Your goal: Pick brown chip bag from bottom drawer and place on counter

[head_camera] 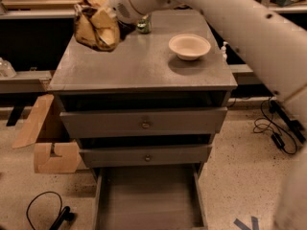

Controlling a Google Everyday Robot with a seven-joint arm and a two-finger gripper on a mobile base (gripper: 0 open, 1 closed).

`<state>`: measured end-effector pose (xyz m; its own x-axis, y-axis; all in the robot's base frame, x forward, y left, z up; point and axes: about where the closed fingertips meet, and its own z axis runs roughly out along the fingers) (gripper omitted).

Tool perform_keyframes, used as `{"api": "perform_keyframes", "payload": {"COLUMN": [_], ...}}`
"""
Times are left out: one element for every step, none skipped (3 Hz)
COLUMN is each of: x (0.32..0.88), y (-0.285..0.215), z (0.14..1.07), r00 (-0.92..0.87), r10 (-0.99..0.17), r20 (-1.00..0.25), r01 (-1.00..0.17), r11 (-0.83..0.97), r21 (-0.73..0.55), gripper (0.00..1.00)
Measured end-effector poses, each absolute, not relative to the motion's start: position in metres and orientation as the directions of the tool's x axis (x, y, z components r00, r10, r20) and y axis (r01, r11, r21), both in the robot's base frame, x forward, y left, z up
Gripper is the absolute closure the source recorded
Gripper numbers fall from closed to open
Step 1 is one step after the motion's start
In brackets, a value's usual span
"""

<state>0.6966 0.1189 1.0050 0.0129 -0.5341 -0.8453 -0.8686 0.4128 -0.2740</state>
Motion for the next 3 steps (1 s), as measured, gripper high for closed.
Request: {"api": "perform_keyframes", "payload": {"x": [0.736,0.770,0.803], "y": [0.182,0.212,0.199], "z": [1.012,0.994,0.971], "r00": [0.099,0.146,0.152], "r10": [-0.473,-0.443,-0.426], "r20": [-0.876,-0.885,-0.892], "r01": [-0.887,-0.891,-0.870], "r11": [0.358,0.330,0.370], "r21": [-0.293,-0.312,-0.325], "gripper": [1.00,1.00,1.00]}}
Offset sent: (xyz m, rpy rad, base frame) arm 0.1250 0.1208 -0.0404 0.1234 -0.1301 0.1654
